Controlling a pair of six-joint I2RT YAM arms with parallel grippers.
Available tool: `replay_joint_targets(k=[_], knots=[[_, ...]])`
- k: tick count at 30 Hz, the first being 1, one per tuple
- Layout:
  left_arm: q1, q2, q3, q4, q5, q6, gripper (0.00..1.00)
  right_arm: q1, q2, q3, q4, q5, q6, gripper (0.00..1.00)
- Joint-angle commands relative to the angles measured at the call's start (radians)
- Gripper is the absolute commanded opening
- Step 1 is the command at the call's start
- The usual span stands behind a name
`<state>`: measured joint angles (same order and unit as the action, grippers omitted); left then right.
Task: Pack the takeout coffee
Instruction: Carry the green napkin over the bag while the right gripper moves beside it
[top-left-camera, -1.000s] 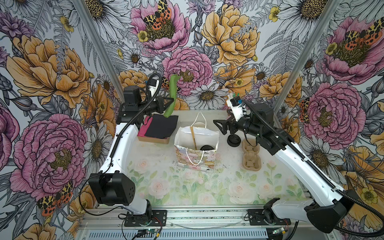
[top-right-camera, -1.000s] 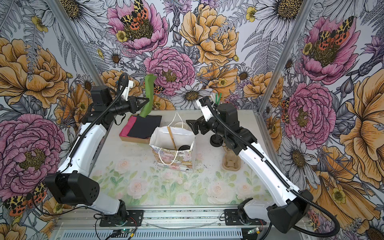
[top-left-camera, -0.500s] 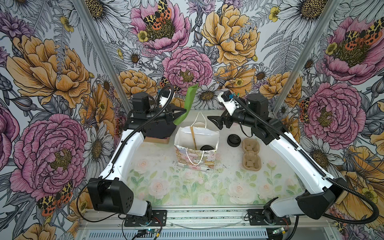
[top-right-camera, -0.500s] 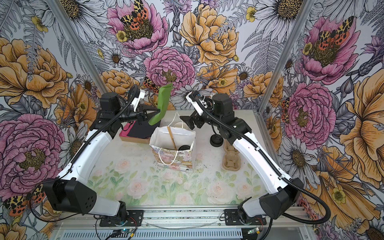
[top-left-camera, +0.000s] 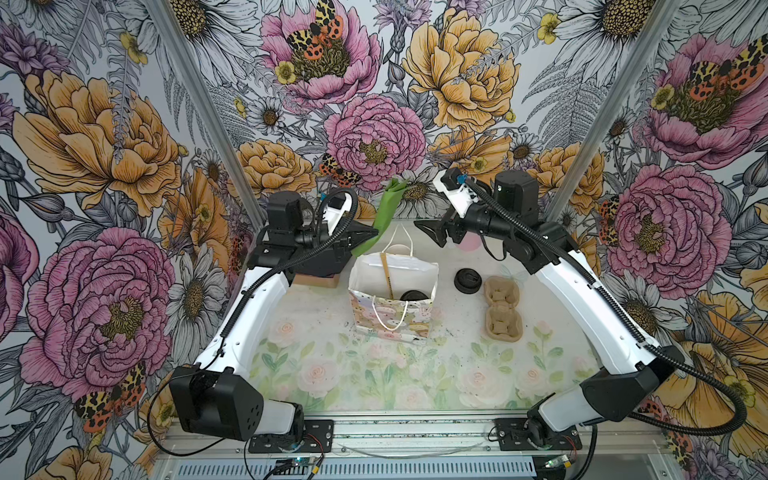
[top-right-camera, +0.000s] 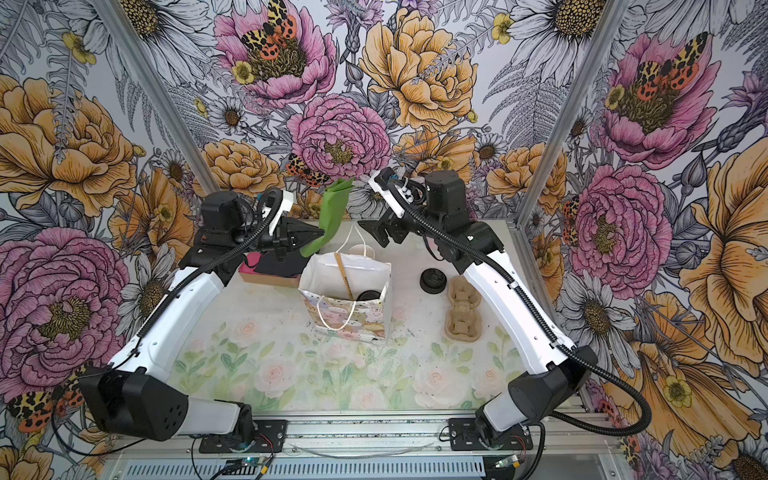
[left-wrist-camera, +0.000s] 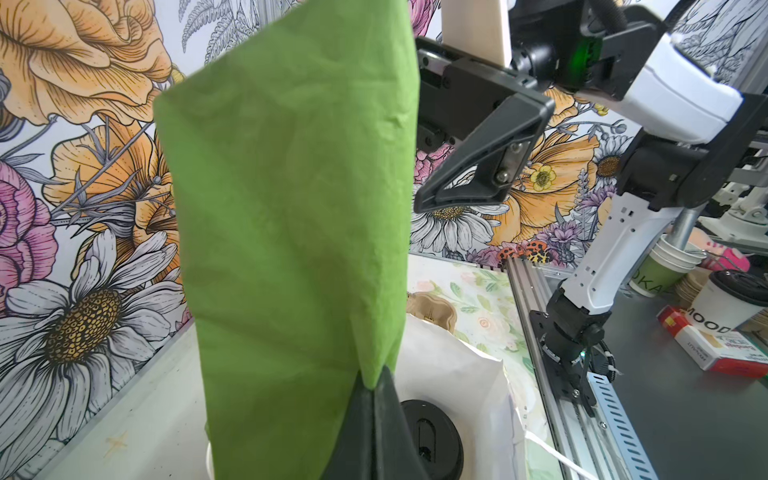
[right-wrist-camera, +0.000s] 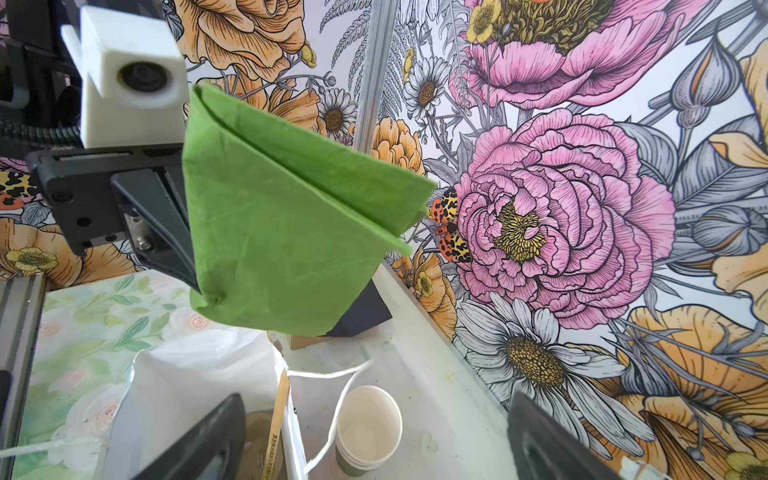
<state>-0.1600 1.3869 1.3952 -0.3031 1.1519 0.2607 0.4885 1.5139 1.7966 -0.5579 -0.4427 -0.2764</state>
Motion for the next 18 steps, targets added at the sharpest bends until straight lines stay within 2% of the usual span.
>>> replay_joint_targets(k=[1,7,12,14,18], knots=[[-0.007,-0.029,-0.002,-0.050,-0.070,0.085,0.00,-0.007,0.000,0.051,-0.027,-0.021,-0.024,0.98],[-0.045,-0.056,-0.023,-0.075,-0.206,0.150,0.00,0.016,0.022,0.123,-0.025,-0.018,0.075,0.98],[-0.086,-0.079,-0.038,-0.076,-0.377,0.180,0.00,0.139,0.065,0.215,-0.032,0.289,0.293,0.98],[-0.105,-0.088,-0.043,-0.074,-0.438,0.196,0.00,0.171,0.074,0.225,-0.034,0.390,0.424,0.96],[-0.142,-0.100,-0.051,-0.075,-0.537,0.224,0.00,0.195,0.073,0.220,-0.046,0.512,0.664,0.89]])
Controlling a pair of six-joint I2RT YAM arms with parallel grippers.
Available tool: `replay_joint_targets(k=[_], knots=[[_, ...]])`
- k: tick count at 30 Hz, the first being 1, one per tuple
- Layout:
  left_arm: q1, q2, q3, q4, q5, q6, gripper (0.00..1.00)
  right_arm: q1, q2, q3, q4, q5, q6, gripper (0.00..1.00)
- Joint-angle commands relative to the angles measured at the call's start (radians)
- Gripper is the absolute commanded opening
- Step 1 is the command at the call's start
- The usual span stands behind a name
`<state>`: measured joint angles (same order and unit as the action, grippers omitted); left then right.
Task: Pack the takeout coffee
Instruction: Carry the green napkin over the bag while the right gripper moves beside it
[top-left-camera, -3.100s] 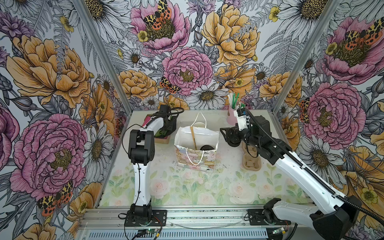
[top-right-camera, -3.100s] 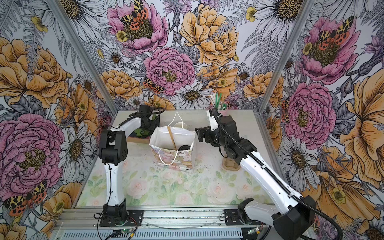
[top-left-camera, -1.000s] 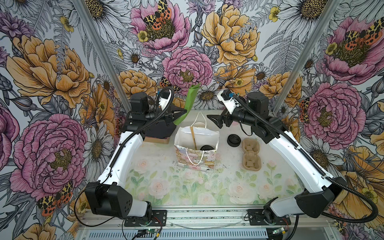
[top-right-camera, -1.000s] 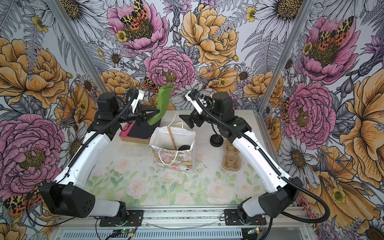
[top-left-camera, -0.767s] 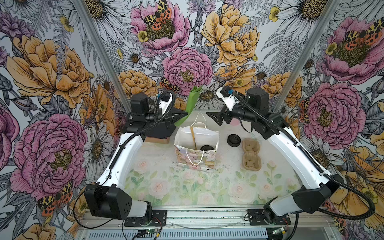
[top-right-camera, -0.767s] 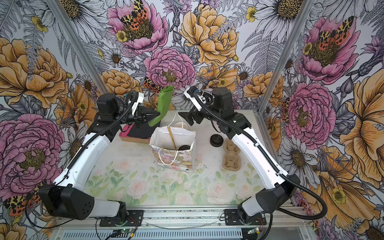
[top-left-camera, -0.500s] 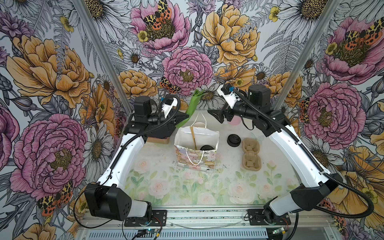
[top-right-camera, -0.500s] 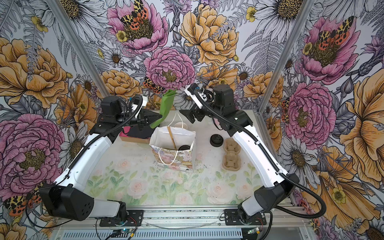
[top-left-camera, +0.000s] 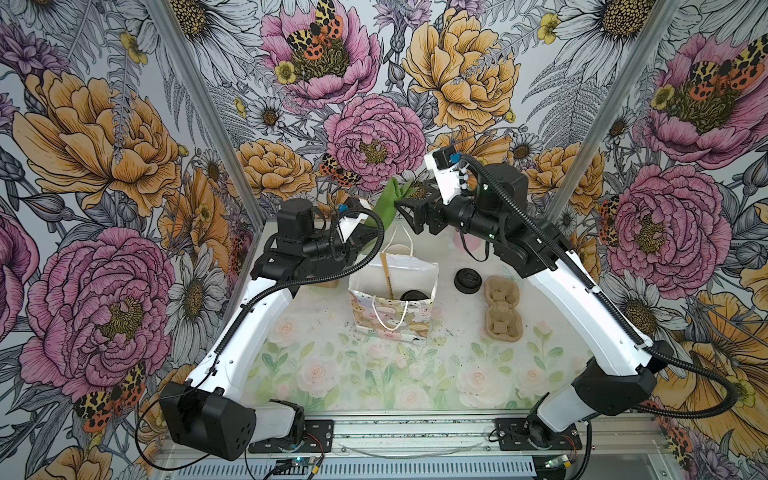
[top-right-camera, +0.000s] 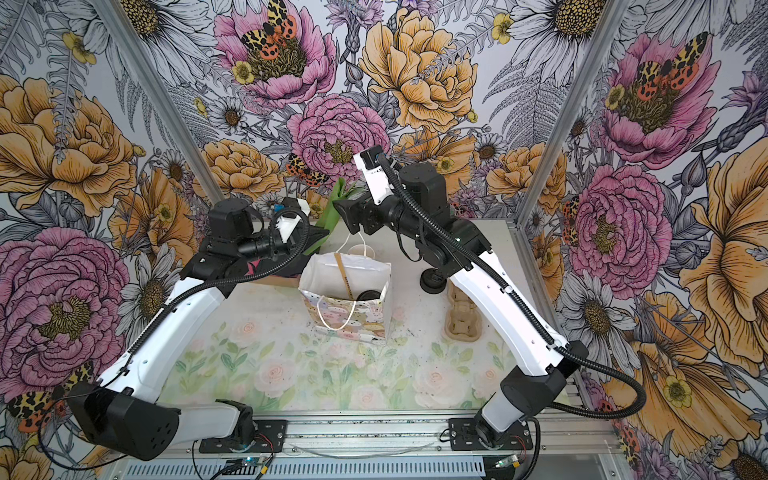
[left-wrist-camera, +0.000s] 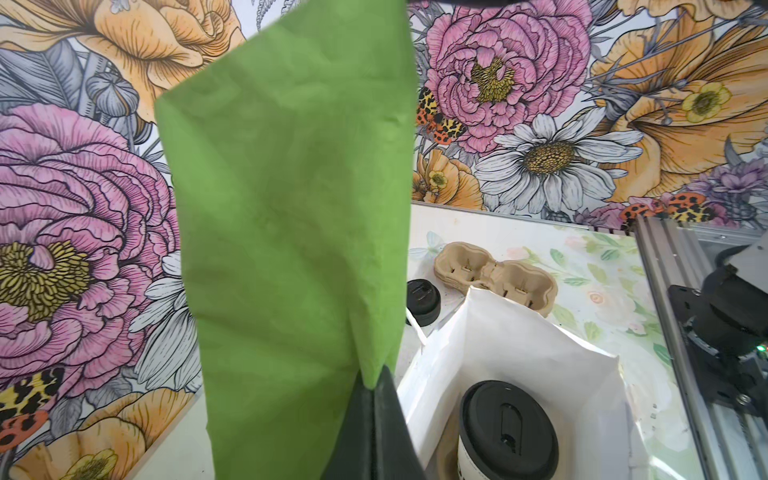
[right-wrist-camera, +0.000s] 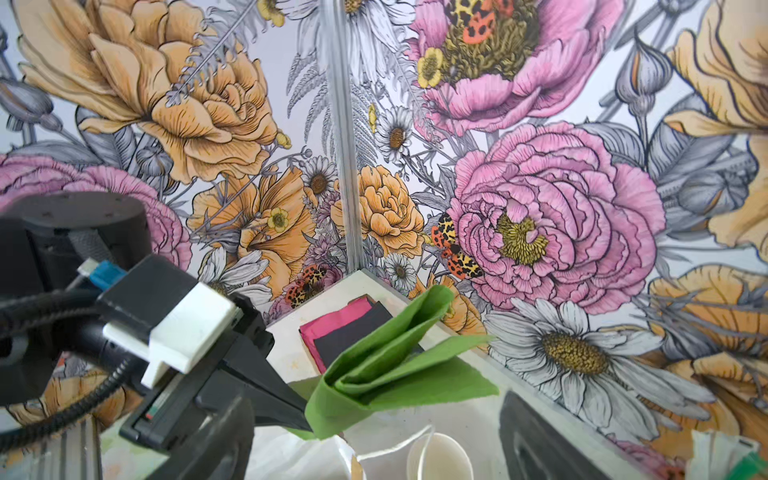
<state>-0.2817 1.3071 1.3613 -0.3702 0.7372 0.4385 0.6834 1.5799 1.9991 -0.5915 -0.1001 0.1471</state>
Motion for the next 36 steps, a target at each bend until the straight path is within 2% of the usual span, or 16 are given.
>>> replay_joint_targets(k=[1,4,7,12,18,21,26,31,33,36], knots=[[-0.026,-0.022,-0.018,-0.006,-0.137,0.050,0.00,0.005,0.007,0.015,-0.015,0.186,0.300,0.87],[-0.038,-0.024,-0.024,0.006,-0.164,0.053,0.00,0.018,0.017,0.013,-0.014,0.225,0.385,0.86],[-0.046,-0.029,-0.035,0.029,-0.178,0.051,0.00,0.021,0.040,0.028,-0.013,0.205,0.439,0.85],[-0.050,-0.030,-0.044,0.041,-0.192,0.051,0.00,0.036,0.090,0.080,-0.013,0.152,0.472,0.83],[-0.055,-0.034,-0.052,0.043,-0.206,0.053,0.00,0.039,0.139,0.087,-0.022,0.186,0.479,0.81],[-0.057,-0.036,-0.051,0.043,-0.210,0.054,0.00,0.039,0.170,0.108,-0.022,0.164,0.484,0.76],[-0.059,-0.037,-0.052,0.043,-0.211,0.054,0.00,0.041,0.232,0.172,-0.022,0.108,0.485,0.55],[-0.063,-0.035,-0.056,0.043,-0.227,0.048,0.00,0.041,0.252,0.193,-0.021,0.098,0.441,0.21],[-0.064,-0.036,-0.057,0.045,-0.233,0.038,0.00,0.041,0.253,0.197,-0.020,0.090,0.408,0.11],[-0.063,-0.038,-0.060,0.062,-0.243,0.007,0.21,0.040,0.250,0.206,-0.019,0.080,0.348,0.03]])
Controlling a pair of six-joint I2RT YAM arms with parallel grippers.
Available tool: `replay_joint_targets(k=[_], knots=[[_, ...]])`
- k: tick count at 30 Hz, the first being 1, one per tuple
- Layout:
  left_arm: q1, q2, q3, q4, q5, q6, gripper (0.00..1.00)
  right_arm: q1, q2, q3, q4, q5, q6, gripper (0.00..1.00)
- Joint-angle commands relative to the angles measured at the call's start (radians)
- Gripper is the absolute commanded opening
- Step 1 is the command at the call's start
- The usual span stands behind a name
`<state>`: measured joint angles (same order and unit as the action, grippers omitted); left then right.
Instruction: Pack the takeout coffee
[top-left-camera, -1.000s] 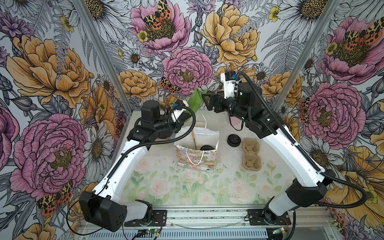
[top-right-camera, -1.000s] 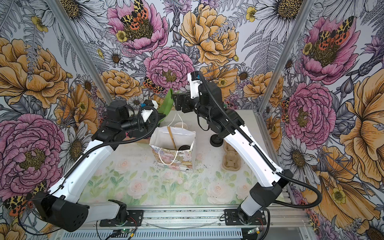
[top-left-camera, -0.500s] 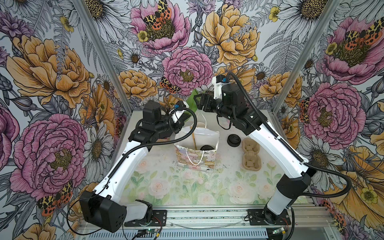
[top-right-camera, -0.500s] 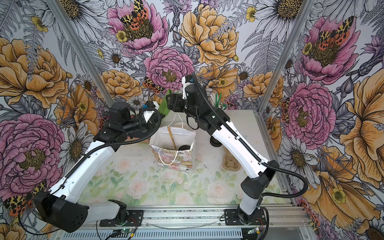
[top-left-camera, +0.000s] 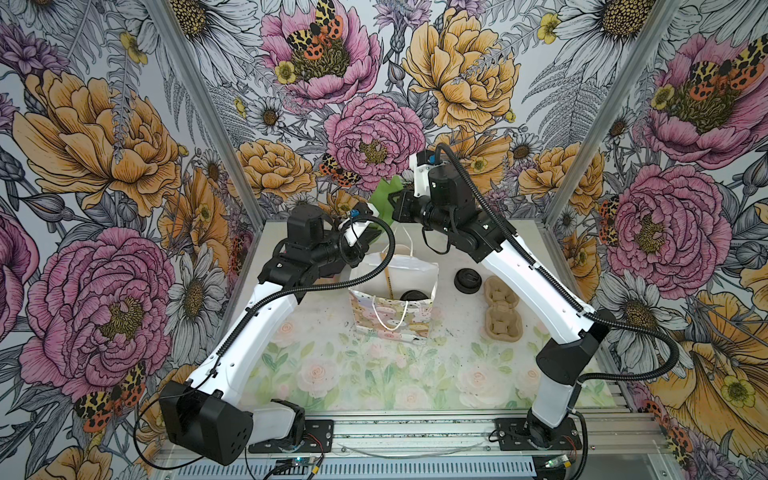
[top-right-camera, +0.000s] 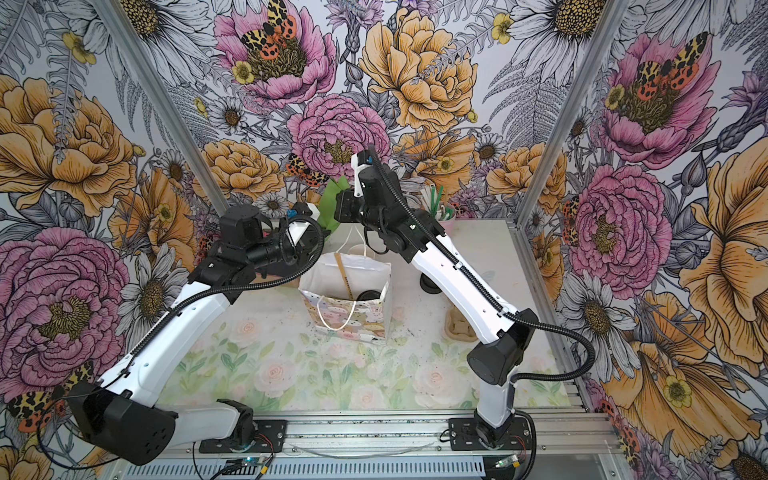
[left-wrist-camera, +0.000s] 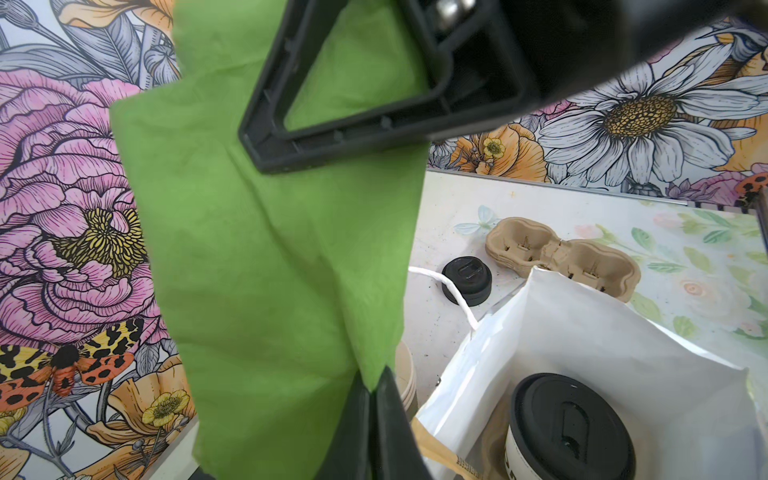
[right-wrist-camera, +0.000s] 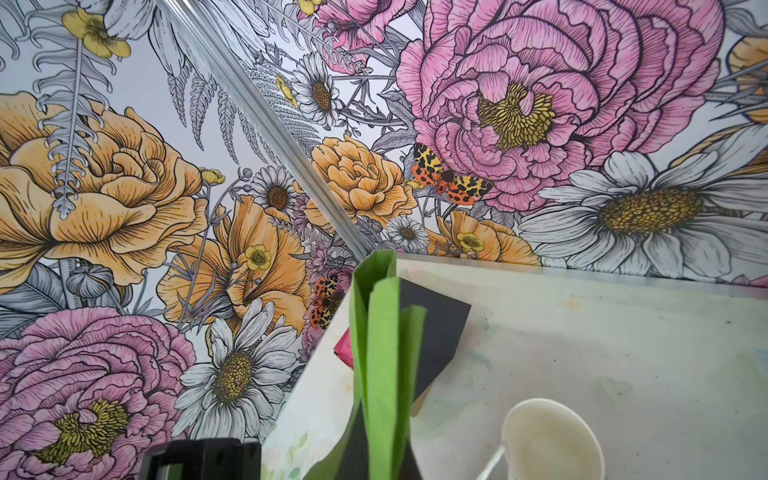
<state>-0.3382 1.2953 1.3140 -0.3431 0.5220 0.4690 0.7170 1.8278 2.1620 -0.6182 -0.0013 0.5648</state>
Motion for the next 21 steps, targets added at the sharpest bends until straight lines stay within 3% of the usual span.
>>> replay_joint_targets(k=[1,6,13,21], knots=[[-0.006,-0.028,-0.015,0.044,-0.031,-0.034,0.28,0.006,-0.002,0.045,0.008,-0.016,-0.088,0.03],[0.004,-0.062,-0.056,0.117,-0.034,-0.090,0.61,0.003,-0.029,0.066,0.008,-0.012,-0.181,0.00],[0.060,-0.131,-0.106,0.199,-0.001,-0.216,0.91,0.002,-0.113,0.045,0.008,-0.145,-0.353,0.00],[0.149,-0.234,-0.172,0.222,-0.020,-0.323,0.99,-0.017,-0.277,-0.127,0.006,-0.348,-0.539,0.00]])
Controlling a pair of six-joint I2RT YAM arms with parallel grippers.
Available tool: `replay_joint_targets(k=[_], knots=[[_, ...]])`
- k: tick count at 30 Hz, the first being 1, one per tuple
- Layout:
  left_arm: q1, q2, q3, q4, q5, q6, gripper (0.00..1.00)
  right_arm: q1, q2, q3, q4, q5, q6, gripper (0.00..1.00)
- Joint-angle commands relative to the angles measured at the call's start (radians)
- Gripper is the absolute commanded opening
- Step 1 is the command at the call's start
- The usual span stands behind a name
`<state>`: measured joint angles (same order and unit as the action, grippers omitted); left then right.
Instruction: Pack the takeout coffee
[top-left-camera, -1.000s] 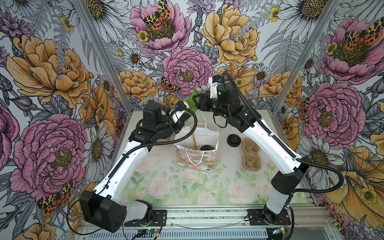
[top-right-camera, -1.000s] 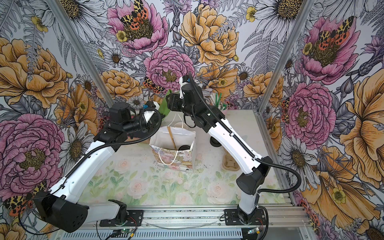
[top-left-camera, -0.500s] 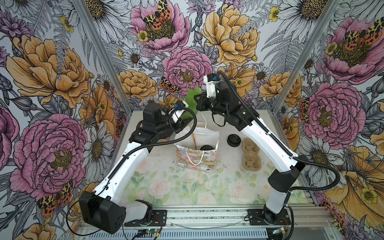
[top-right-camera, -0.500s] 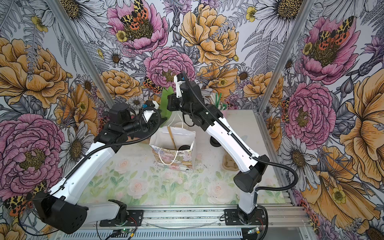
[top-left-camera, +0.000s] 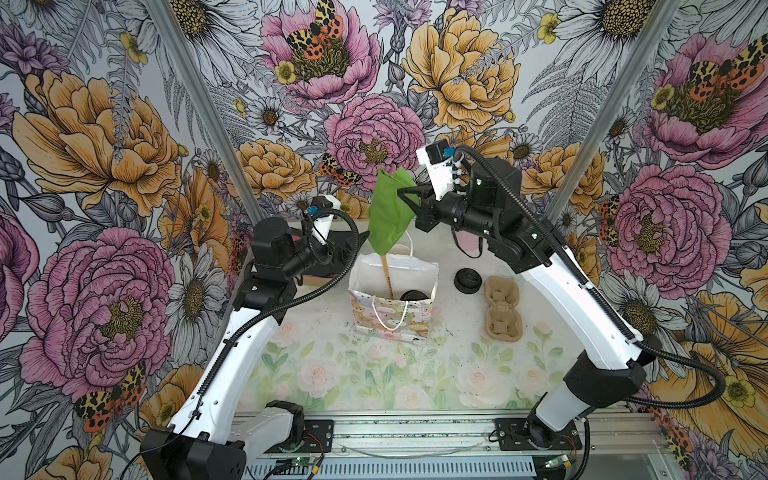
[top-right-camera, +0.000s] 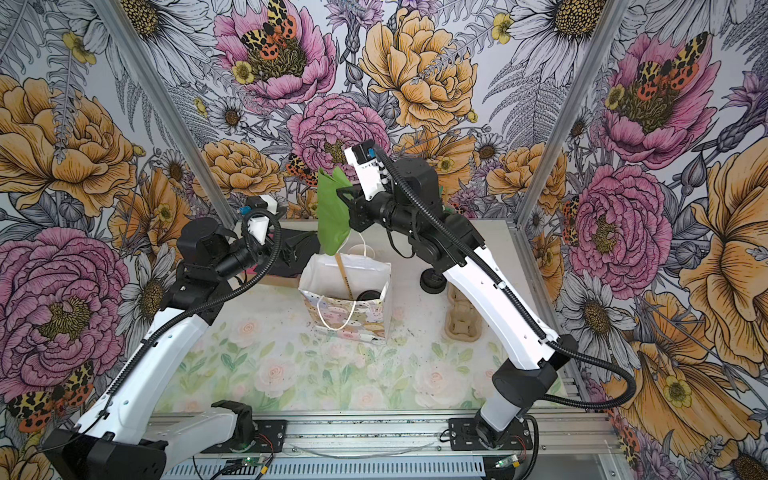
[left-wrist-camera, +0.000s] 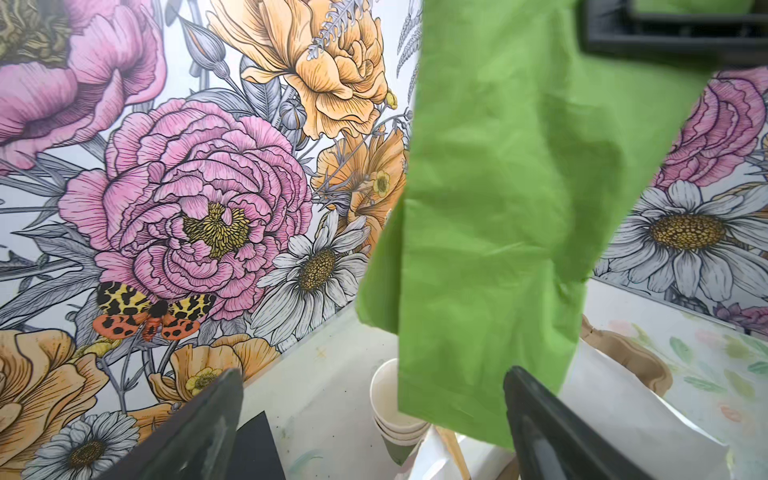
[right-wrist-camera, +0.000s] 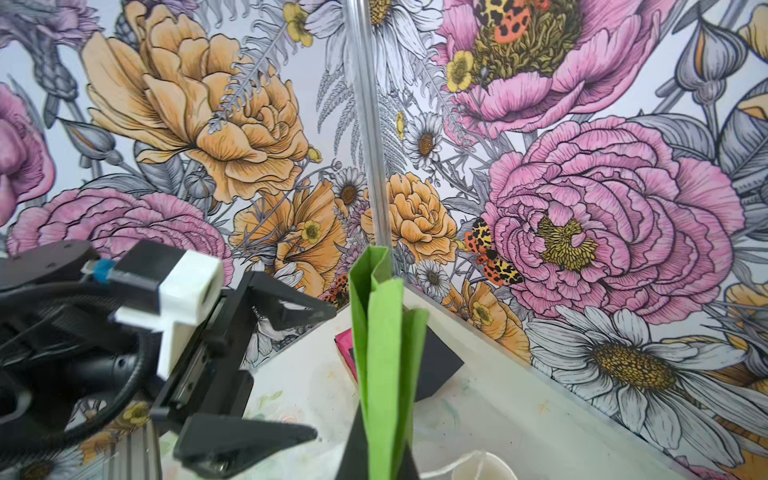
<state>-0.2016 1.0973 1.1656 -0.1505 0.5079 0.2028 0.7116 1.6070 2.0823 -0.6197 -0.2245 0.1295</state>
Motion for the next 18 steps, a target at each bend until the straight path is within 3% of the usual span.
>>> replay_joint_targets(k=[1,8,18], knots=[[0.016,-0.048,-0.032,0.025,-0.014,-0.057,0.99,-0.016,-0.072,-0.074,0.006,-0.155,-0.123,0.00],[0.036,-0.114,-0.104,0.006,-0.051,-0.042,0.99,-0.051,-0.148,-0.235,0.006,-0.314,-0.228,0.00],[0.054,-0.140,-0.190,0.051,-0.061,-0.043,0.99,-0.057,-0.087,-0.299,-0.003,-0.349,-0.289,0.00]])
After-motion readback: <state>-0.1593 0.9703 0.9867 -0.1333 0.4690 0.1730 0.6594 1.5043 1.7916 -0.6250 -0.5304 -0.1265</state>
